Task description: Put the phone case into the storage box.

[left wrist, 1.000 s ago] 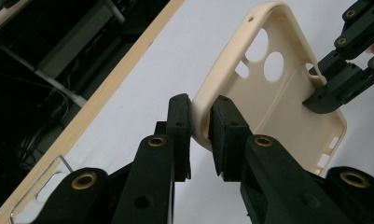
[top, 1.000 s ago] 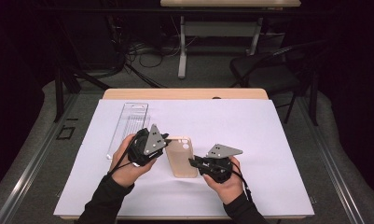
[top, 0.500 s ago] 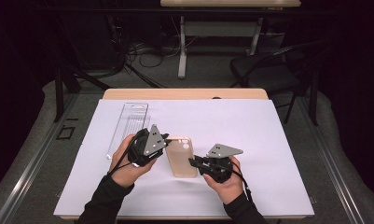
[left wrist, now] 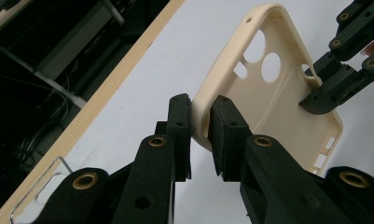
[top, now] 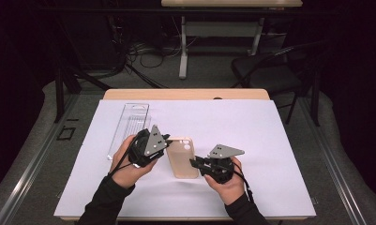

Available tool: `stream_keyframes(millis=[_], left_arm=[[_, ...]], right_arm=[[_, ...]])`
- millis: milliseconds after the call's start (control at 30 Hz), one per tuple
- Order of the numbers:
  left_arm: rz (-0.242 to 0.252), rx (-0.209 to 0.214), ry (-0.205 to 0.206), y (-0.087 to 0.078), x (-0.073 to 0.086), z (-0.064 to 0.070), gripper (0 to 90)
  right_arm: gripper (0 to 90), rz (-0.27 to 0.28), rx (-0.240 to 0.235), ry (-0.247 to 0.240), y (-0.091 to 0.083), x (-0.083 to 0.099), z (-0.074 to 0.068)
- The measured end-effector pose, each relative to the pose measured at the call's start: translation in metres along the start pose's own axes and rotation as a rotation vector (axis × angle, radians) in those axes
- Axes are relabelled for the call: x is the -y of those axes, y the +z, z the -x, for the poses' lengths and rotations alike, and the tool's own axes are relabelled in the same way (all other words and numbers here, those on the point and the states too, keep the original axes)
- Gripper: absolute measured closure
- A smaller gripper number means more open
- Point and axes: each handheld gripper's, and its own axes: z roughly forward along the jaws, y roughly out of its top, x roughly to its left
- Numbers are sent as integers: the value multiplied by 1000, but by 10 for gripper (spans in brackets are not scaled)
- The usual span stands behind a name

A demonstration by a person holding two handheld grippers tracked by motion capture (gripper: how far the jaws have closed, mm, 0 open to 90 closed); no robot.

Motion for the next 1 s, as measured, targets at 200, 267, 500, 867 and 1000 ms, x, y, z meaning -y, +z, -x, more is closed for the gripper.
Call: stream_keyframes(millis=[200,267,500,867,1000], left_arm=[[-1,0,1,0,0,0,794],[0,1,0,0,0,0,794],[2,1,-1,0,0,-1,794],[-1,-9,-7,1,2,-2,794],[-7,-16,-4,1,2,-3,794]], right_arm=[[806,1,-1,0,0,0,0],[806,1,0,0,0,0,0],[803,2,0,1,0,0,0],[765,8,-1,7,0,0,2],[742,9,2,11,-1,0,2]])
